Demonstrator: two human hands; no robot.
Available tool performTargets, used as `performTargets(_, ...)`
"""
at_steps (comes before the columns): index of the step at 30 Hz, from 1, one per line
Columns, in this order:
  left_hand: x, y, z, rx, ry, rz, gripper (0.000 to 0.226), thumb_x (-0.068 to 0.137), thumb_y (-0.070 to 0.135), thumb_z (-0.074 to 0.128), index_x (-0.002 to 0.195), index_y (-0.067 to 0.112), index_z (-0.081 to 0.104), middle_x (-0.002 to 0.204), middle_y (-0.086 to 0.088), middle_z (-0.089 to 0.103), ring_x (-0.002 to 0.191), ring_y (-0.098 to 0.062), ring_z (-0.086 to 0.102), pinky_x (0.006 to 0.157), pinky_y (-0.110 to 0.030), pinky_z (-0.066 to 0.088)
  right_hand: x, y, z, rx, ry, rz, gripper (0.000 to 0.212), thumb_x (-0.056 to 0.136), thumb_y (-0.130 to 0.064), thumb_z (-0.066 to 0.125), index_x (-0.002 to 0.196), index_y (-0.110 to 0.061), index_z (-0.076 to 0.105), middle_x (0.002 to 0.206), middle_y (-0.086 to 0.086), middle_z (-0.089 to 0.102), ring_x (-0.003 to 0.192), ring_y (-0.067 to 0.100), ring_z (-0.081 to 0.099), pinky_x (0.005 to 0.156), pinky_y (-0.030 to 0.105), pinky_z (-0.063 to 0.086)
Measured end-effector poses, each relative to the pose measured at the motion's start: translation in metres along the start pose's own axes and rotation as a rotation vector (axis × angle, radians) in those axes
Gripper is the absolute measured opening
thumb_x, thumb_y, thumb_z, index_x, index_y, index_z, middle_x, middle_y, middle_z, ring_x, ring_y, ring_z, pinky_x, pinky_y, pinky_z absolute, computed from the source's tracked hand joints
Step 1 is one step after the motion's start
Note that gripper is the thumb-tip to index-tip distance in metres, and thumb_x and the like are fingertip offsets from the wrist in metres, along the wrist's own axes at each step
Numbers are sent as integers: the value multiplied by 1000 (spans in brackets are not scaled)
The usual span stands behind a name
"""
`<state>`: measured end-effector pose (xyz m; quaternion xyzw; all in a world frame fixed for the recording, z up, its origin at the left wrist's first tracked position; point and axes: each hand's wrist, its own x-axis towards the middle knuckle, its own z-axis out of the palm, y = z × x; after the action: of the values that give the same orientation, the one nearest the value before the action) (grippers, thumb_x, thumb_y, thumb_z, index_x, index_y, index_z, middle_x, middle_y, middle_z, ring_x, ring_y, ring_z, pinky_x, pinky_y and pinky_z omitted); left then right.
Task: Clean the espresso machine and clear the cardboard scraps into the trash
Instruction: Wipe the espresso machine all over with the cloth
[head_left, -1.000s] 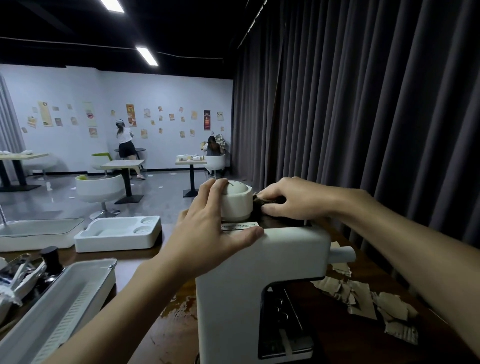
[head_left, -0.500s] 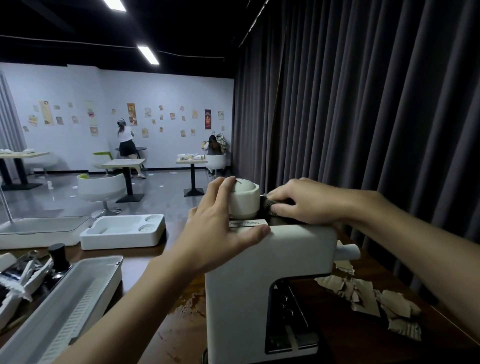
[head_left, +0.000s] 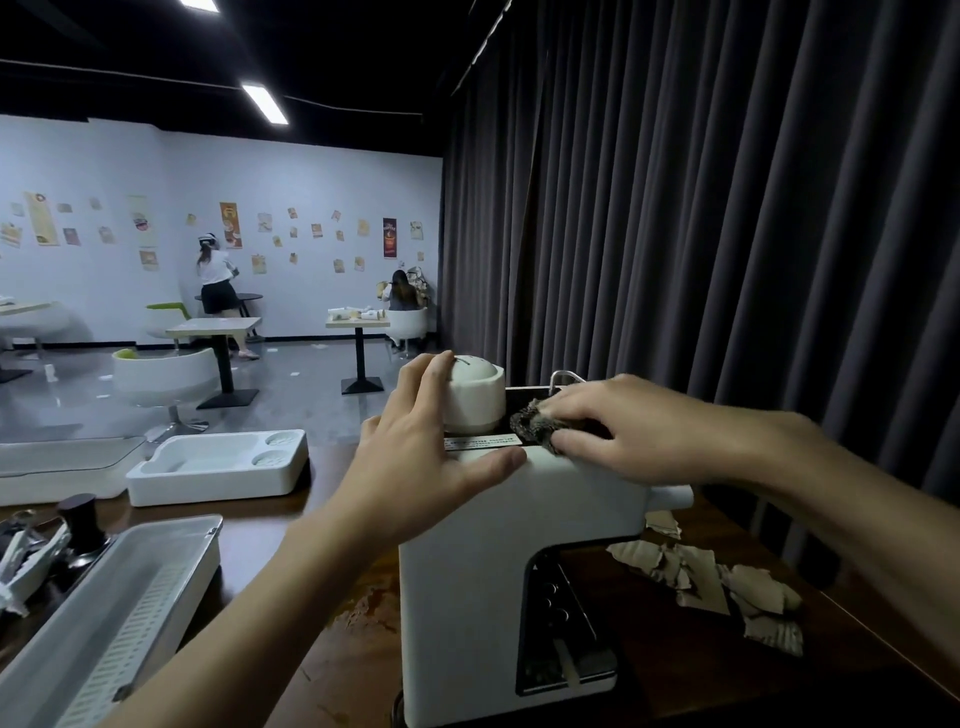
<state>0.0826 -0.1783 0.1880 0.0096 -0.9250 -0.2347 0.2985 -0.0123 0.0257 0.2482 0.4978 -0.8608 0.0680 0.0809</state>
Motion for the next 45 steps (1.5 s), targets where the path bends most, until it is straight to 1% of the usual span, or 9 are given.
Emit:
performTargets(4, 1, -2, -1, -19, -22, 26, 116, 61, 90, 48, 154, 35, 7, 153, 24, 10, 138, -20, 34, 113, -53, 32, -31, -10, 13, -55, 209, -63, 36, 98, -33, 51, 133, -26, 57, 138, -15, 53, 126, -1, 41, 101, 6, 18)
performTargets(6, 2, -10, -7, -118, -93, 45, 118, 61, 86, 56, 156, 36, 5, 152, 29, 8, 140, -16, 31, 115, -47, 32, -33, -13, 20, -94, 269, -53, 35, 100, -31, 48, 133, -25, 57, 136, -14, 54, 127, 1, 42, 106, 14, 18)
performTargets(10, 2, -29, -23, -323, -250, 96, 122, 62, 68, 76, 157, 38, 7, 153, 38, 7, 134, 23, 20, 100, 4, 22, -19, -10, 31, -71, 314, -10, 35, 100, -30, 44, 130, -20, 59, 131, -9, 59, 124, 9, 49, 109, 32, 31)
performTargets(13, 5, -30, -33, -295, -361, 100, 120, 67, 46, 84, 156, 37, 4, 148, 43, 2, 125, 35, 13, 90, 12, 16, -5, -1, 33, 10, 304, 44, 35, 101, -25, 46, 132, -16, 58, 134, -2, 59, 125, 15, 51, 108, 37, 37)
performTargets(17, 2, -24, -42, -147, -457, 153, 122, 67, 50, 81, 154, 46, -4, 139, 54, -8, 136, 16, 4, 103, 2, 9, 2, 16, 26, 73, 264, 132, 37, 101, -22, 46, 136, -14, 54, 141, 0, 54, 133, 16, 45, 112, 29, 31)
performTargets(20, -3, -17, -36, -105, -392, 204, 126, 60, 70, 77, 155, 46, -2, 151, 41, -4, 148, -7, 7, 123, -35, 14, -2, 16, 23, 97, 260, 151, 35, 101, -19, 47, 133, -13, 57, 138, 1, 56, 130, 15, 47, 106, 22, 31)
performTargets(23, -6, -20, -34, -72, -326, 201, 129, 51, 85, 70, 153, 49, 1, 155, 34, 0, 151, -19, 11, 120, -57, 21, -12, 7, 26, 111, 333, 117, 30, 99, -18, 50, 126, -13, 63, 128, 1, 62, 121, 16, 53, 103, 31, 40)
performTargets(34, -22, 11, -11, 2, -134, 214, 127, 54, 84, 69, 155, 37, 8, 148, 22, 13, 142, -14, 18, 121, -49, 21, -41, -25, 50, 252, 571, -19, 30, 98, -19, 50, 121, -9, 65, 118, -11, 58, 113, -15, 44, 97, -1, 24)
performTargets(45, -19, 7, 11, -84, -51, 98, 120, 55, 89, 64, 153, 47, 7, 159, 15, 25, 144, -18, 30, 114, -49, 35, -44, -10, 47, 317, 533, 142, 31, 98, -11, 52, 127, -6, 62, 132, 2, 60, 123, 4, 46, 97, -4, 20)
